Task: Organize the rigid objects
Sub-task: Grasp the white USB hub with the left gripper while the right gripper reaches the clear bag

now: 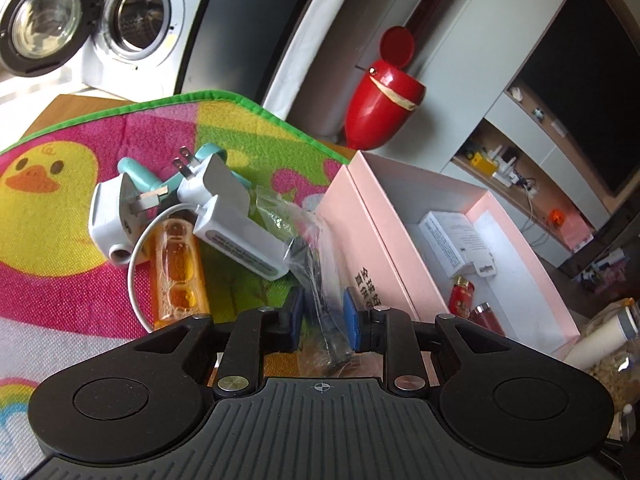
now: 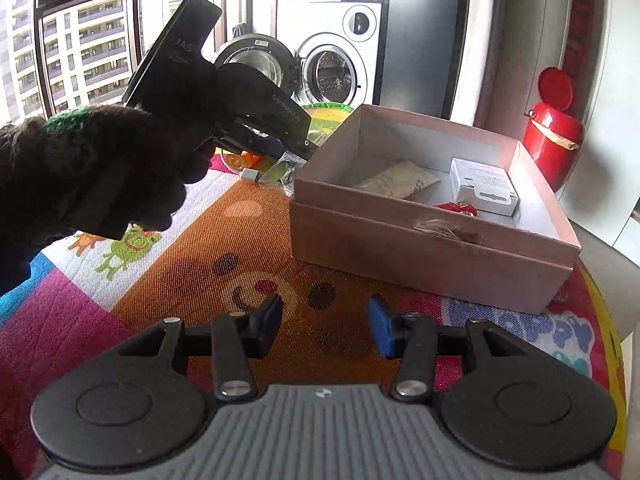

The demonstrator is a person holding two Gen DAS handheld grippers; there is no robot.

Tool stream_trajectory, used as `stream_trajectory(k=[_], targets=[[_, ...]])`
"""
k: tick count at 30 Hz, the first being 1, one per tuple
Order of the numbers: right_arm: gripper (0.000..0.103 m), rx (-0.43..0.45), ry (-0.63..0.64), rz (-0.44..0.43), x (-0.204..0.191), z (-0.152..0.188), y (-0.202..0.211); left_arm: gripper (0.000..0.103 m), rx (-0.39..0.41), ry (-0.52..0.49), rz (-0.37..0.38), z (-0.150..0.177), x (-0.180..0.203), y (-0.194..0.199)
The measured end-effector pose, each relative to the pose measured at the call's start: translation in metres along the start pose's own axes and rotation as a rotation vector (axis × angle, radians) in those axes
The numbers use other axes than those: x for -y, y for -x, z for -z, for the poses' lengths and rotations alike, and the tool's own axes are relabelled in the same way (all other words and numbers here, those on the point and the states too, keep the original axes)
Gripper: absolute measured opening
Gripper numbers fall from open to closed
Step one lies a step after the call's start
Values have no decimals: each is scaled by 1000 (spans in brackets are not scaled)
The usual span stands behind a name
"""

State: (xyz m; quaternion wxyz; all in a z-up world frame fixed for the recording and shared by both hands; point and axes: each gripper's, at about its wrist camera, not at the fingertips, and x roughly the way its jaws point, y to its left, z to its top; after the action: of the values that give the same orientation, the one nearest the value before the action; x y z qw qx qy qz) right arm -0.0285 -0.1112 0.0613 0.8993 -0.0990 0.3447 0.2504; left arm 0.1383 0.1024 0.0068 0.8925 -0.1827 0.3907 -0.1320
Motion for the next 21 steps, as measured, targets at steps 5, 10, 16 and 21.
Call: stream_trajectory(k=[5, 10, 16, 21], targets=[[47, 7, -7, -57, -10, -8, -3, 26, -74, -13, 85, 39, 1, 37], [47, 4, 26, -78, -23, -13, -8, 28, -181, -99, 186, 62, 6, 59], [48, -4, 38, -77, -30, -10, -8, 28, 54, -65, -24, 38, 1, 75], [48, -6, 45, -67, -32, -6, -7, 28, 127, 137, -128, 6, -15, 45]])
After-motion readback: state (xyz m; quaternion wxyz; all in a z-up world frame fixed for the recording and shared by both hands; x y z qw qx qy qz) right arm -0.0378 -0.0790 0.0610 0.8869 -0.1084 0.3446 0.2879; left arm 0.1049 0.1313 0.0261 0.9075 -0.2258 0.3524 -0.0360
